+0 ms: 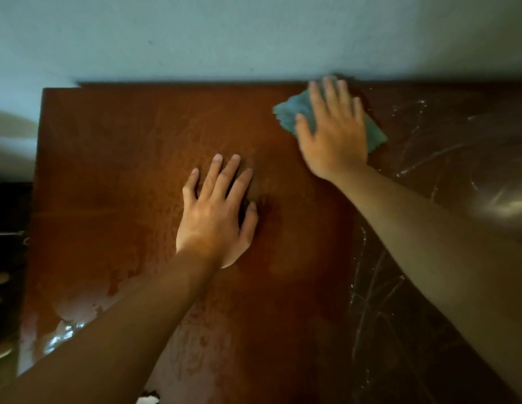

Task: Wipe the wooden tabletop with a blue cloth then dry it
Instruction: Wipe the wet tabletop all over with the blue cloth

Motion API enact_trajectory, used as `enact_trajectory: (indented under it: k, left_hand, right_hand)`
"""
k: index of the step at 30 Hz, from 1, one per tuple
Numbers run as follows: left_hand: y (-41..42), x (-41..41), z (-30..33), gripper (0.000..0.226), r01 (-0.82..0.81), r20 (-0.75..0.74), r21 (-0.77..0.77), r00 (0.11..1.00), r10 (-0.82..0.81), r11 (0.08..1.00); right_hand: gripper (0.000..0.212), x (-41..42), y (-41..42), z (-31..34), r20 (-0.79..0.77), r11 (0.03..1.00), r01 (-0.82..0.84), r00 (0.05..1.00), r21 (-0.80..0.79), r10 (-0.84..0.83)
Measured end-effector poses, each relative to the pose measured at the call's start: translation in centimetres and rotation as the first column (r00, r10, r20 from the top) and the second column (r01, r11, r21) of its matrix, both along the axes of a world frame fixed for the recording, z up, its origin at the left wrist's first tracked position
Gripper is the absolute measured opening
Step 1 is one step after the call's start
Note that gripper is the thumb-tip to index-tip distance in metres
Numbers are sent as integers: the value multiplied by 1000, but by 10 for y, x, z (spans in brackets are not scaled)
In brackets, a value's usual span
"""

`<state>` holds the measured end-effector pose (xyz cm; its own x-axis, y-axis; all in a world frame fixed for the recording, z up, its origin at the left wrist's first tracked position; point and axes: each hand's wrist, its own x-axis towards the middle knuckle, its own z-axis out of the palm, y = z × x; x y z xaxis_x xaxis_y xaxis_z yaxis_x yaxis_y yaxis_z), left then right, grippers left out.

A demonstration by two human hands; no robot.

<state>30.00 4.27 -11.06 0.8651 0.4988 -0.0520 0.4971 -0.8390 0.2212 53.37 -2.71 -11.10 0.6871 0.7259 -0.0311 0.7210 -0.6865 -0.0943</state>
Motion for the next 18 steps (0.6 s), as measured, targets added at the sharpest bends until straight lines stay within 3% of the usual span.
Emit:
enact_trajectory:
  k: [4, 7, 14, 18]
  left_hand:
    - [1, 0, -2, 60, 2, -9, 15, 1000, -2, 1000]
    - [0, 0, -2, 60, 4, 2, 16, 1000, -4, 1000]
    - [-2, -1, -2, 60, -1, 61, 23, 998, -1, 1000]
    - [-1, 0, 1, 61, -15, 40, 9, 999, 15, 1000]
  right_hand:
    - [71, 40, -44, 1, -39, 983, 176, 983, -45, -177]
    - [71, 23, -26, 0, -42, 962, 270, 962, -30, -271]
    - [69, -53, 6, -5, -16, 997, -68, 998, 34, 68]
    - [69, -2, -29, -1, -44, 1000, 16, 999, 5, -16]
